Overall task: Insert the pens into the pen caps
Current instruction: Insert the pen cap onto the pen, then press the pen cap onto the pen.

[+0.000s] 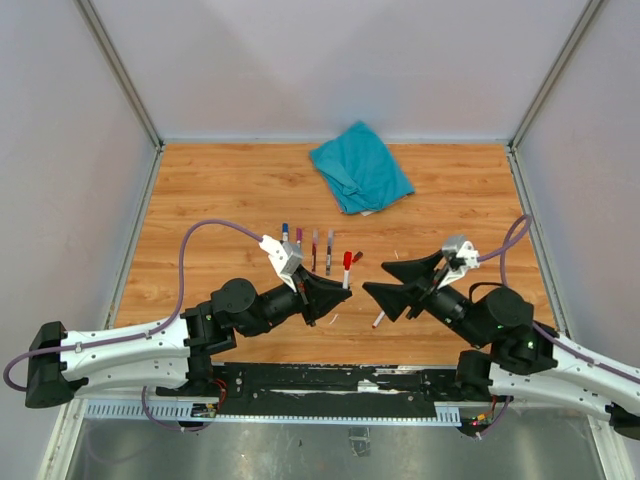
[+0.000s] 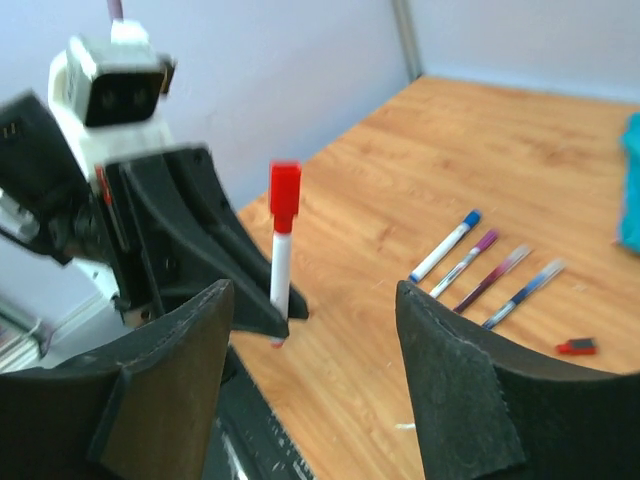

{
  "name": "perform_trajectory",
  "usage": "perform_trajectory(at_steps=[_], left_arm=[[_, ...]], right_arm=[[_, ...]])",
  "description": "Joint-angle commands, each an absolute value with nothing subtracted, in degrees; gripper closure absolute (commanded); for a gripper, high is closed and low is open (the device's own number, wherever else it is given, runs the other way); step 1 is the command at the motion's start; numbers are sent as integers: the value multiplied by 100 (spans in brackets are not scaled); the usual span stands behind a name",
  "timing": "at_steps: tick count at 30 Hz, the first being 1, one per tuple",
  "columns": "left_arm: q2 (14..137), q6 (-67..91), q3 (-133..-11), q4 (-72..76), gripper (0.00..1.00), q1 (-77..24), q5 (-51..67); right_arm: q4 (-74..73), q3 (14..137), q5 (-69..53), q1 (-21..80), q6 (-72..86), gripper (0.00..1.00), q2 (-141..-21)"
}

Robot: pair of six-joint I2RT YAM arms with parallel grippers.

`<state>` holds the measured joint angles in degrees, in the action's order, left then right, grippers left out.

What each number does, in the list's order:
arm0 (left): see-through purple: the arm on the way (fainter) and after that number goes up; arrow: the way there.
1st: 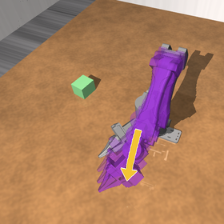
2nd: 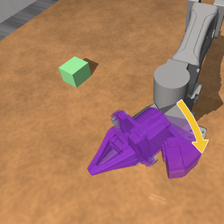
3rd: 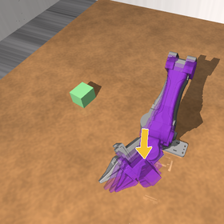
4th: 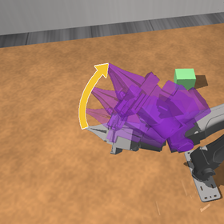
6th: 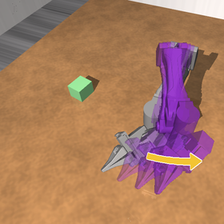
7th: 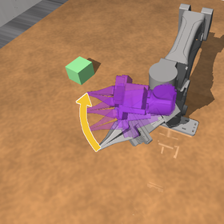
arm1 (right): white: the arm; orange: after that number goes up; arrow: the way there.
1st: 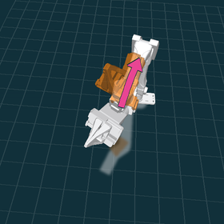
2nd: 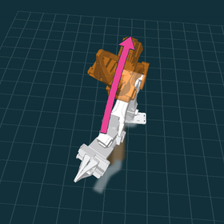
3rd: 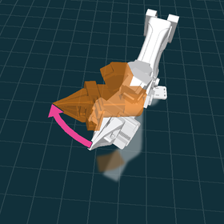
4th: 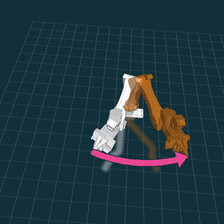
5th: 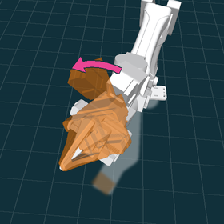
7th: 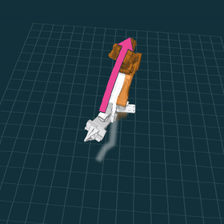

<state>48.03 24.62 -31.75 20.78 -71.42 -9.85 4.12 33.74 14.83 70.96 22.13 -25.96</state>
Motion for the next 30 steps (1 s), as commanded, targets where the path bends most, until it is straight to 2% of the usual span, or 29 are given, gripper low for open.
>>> perform_trajectory(at_steps=[1, 6, 13, 16, 25, 30], left_arm=[[4799, 2407, -3317, 2235, 100, -7119, -1075], [4842, 2417, -3296, 2226, 100, -7119, -984], [4852, 2393, -3262, 2287, 99, -7121, -828], [4875, 2373, -3269, 2324, 100, -7120, -730], [4878, 2372, -3261, 2356, 100, -7121, -650], [4853, 2357, -3281, 2360, 99, -7127, -648]], right_arm=[[-358, 4244, 2369, 7199, 1910, 31, -2729], [-1082, 5255, 2514, 7185, 1967, 17, -3557], [-1304, 6086, 2120, 7012, 2007, 15, -4510], [-1309, 6170, 1749, 6837, 2129, 19, -4697], [-1137, 5982, 902, 6485, 2529, 46, -4771], [-901, 5696, 330, 6116, 2901, 51, -4714]])
